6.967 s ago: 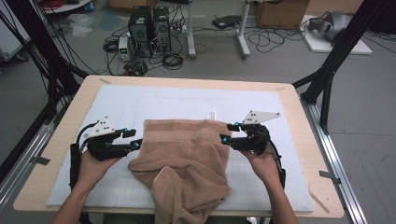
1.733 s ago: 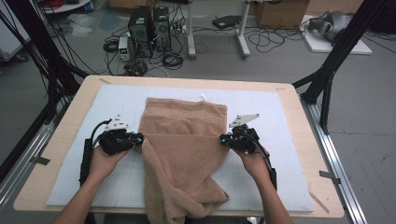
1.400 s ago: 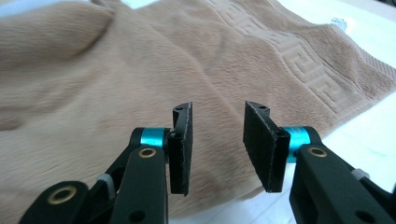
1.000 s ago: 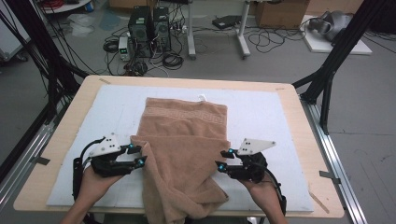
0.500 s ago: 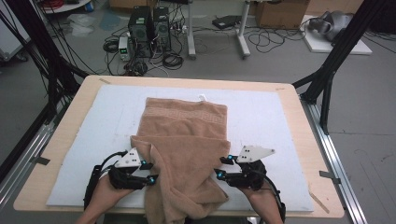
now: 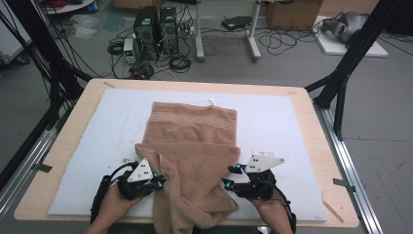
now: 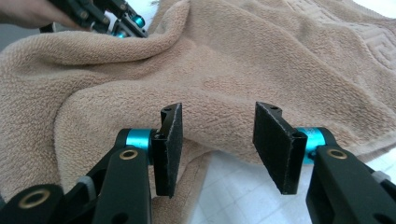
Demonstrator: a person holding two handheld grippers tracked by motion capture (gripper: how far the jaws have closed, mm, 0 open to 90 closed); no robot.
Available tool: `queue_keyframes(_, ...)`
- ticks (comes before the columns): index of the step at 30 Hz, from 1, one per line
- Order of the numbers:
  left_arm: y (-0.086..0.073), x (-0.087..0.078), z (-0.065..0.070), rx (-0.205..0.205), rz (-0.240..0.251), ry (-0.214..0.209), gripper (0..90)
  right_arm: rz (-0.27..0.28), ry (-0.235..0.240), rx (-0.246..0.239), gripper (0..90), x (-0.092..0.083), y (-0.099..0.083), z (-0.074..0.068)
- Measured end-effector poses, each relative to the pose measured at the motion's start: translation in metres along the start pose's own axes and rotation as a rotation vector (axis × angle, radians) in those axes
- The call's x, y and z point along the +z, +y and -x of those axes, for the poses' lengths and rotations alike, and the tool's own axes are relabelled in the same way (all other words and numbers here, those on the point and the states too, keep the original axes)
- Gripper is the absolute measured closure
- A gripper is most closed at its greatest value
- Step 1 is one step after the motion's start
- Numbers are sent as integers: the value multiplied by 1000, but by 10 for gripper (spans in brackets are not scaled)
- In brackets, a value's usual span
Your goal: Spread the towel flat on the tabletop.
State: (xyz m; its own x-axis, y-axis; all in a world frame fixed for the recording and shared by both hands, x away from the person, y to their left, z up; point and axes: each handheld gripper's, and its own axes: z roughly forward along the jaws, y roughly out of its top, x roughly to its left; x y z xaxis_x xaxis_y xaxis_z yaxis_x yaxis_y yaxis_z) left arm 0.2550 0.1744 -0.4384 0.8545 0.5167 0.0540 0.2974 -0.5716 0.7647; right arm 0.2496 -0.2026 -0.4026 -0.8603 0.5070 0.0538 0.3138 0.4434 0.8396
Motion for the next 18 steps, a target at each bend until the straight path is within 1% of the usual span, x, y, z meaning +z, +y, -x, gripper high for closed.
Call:
queue_keyframes(3, -1, -9, -4, -21, 19, 14, 858, -3, 15, -11, 551, 1, 1, -3)
queue_keyframes(6, -4, -20, -8, -35, 46, 24, 860, -22, 36, -17, 587, 3, -2, -5)
queue_keyframes(9, -6, -33, -13, -47, 70, 44, 861, -30, 53, -8, 604, 6, -6, -7)
queue_keyframes(10, -7, -37, -15, -51, 74, 50, 862, -30, 55, -5, 604, 7, -8, -8)
queue_keyframes(11, -9, -41, -17, -54, 78, 66, 863, -35, 56, -2, 604, 8, -10, -9)
queue_keyframes(13, -12, -52, -24, -73, 89, 90, 863, -46, 59, 9, 605, 10, -14, -11)
queue_keyframes(14, -14, -56, -27, -79, 95, 99, 863, -52, 61, 8, 605, 12, -15, -11)
queue_keyframes(16, -17, -63, -32, -102, 107, 108, 863, -60, 63, 9, 606, 15, -18, -13)
queue_keyframes(18, -20, -67, -33, -106, 104, 119, 863, -71, 61, 9, 621, 18, -20, -14)
